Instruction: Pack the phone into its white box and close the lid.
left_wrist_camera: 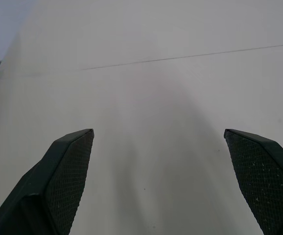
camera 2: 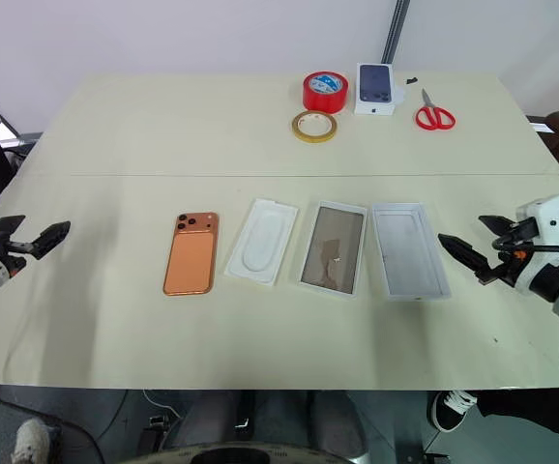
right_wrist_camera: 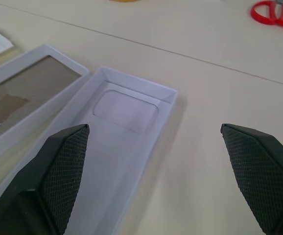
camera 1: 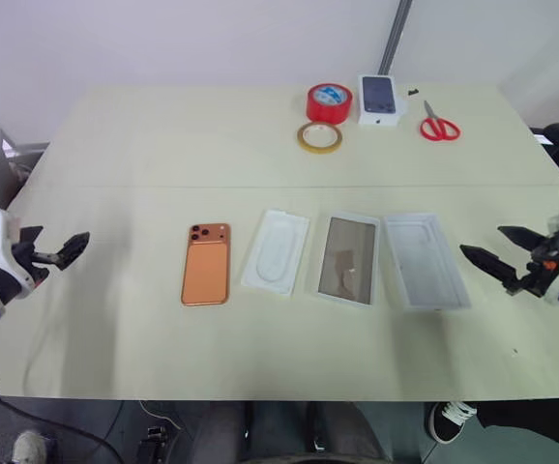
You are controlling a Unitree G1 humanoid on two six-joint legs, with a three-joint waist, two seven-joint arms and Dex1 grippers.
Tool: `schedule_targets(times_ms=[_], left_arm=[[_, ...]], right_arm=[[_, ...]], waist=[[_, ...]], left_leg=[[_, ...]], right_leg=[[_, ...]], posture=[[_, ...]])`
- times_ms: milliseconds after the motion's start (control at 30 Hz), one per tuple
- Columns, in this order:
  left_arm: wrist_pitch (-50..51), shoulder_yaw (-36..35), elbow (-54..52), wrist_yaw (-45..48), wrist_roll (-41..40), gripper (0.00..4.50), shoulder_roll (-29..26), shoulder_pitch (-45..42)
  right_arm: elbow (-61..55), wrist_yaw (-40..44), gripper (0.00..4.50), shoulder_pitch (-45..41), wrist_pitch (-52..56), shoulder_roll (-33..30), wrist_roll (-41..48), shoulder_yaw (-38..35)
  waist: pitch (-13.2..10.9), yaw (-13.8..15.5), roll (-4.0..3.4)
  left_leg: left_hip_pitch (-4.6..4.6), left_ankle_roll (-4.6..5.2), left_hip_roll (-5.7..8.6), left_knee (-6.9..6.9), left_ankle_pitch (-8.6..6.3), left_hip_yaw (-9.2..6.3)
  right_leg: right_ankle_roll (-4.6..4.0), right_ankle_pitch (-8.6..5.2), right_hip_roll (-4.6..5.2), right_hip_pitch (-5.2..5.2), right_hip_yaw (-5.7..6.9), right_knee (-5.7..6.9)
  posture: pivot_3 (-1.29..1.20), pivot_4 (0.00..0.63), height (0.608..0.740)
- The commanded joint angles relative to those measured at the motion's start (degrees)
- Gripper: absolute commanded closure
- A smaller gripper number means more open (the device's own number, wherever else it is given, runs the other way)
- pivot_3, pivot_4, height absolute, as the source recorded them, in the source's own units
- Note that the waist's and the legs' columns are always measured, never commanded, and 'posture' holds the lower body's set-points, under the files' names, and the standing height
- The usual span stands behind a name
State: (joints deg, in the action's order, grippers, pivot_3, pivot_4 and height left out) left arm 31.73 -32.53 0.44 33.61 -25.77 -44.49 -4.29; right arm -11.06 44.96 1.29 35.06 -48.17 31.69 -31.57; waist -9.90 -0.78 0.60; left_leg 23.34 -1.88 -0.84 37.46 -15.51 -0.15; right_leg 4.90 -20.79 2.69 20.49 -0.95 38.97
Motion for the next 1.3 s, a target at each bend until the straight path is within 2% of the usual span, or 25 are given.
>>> schedule_targets(times_ms=[33, 367, 500, 667, 933, 1033, 1133, 1300], left_arm=[[-0.56, -1.04, -1.19, -0.19, -0.67, 0.02, 0.00, -0.45], [3.93, 2.17, -5.78, -0.99, -3.41, 0.02, 1.69, -4.15], [10.34, 6.00, -11.37, -3.42, -7.86, 0.02, 6.33, -7.62], [17.19, 16.64, -16.70, -4.89, -7.93, 0.02, 8.56, -11.64], [35.00, 26.23, -20.38, -16.11, -10.25, 0.02, 20.57, -22.23], [42.39, 26.19, -20.48, -19.17, -11.80, 0.02, 24.97, -24.37], [48.80, 23.19, -18.24, -22.44, -12.03, 0.02, 29.37, -26.32], [54.30, 21.04, -16.83, -24.36, -11.56, 0.02, 34.03, -27.50]], right_arm=[[-2.62, -0.63, 0.00, -0.74, -0.03, 0.60, 1.10, 0.04], [-8.40, -1.45, 0.00, -3.85, 1.58, 0.98, 3.06, 4.38], [-13.43, -2.38, 0.00, -6.24, 3.56, 1.25, 3.93, 9.16], [-20.34, -4.58, 0.00, -8.91, 6.38, 2.87, 5.49, 15.40], [-22.82, -7.27, 0.00, -11.62, 6.53, 5.26, 2.69, 24.62], [-23.18, -7.12, 0.00, -11.36, 6.22, 5.06, 2.57, 24.62], [-23.54, -7.17, 0.00, -10.12, 6.00, 4.81, 2.32, 23.93], [-24.40, -7.56, 0.00, -8.96, 6.12, 4.46, 1.78, 23.57]], waist=[[0.00, -0.01, 0.01], [0.00, 0.12, 0.01], [0.01, 0.10, 0.02], [0.01, 0.06, 0.03], [0.01, 0.14, 0.05], [0.01, 0.13, 0.05], [0.01, 0.15, 0.06], [0.01, 0.16, 0.06]], left_leg=[[0.00, 0.00, 0.00, 0.00, 0.00, 0.00], [0.00, 0.00, 0.00, 0.02, 0.00, 0.00], [0.02, -0.01, 0.01, 0.08, 0.00, -0.02], [0.03, -0.01, 0.01, 0.09, 0.01, -0.03], [0.14, 0.01, 0.02, 0.42, -0.01, -0.10], [0.14, 0.01, 0.01, 0.42, -0.01, -0.12], [0.14, 0.01, 0.01, 0.44, 0.00, -0.13], [0.14, -0.01, 0.01, 0.45, 0.01, -0.13]], right_leg=[[0.00, 0.00, 0.00, 0.00, 0.00, 0.00], [0.00, 0.00, 0.00, 0.00, 0.00, 0.02], [0.01, 0.01, -0.01, 0.00, 0.01, 0.05], [0.01, 0.01, -0.06, 0.01, 0.01, 0.08], [0.02, 0.01, -0.10, -0.02, 0.03, 0.13], [0.02, 0.01, -0.14, -0.02, 0.02, 0.14], [0.02, 0.01, -0.15, -0.02, 0.02, 0.15], [0.02, 0.01, -0.16, -0.02, 0.02, 0.15]], posture=[[0.00, 0.150, 0.740], [0.00, 0.150, 0.740], [0.00, 0.150, 0.740], [0.00, 0.150, 0.740], [0.00, 0.150, 0.740], [0.00, 0.150, 0.740], [0.00, 0.150, 0.740], [0.00, 0.150, 0.740]])
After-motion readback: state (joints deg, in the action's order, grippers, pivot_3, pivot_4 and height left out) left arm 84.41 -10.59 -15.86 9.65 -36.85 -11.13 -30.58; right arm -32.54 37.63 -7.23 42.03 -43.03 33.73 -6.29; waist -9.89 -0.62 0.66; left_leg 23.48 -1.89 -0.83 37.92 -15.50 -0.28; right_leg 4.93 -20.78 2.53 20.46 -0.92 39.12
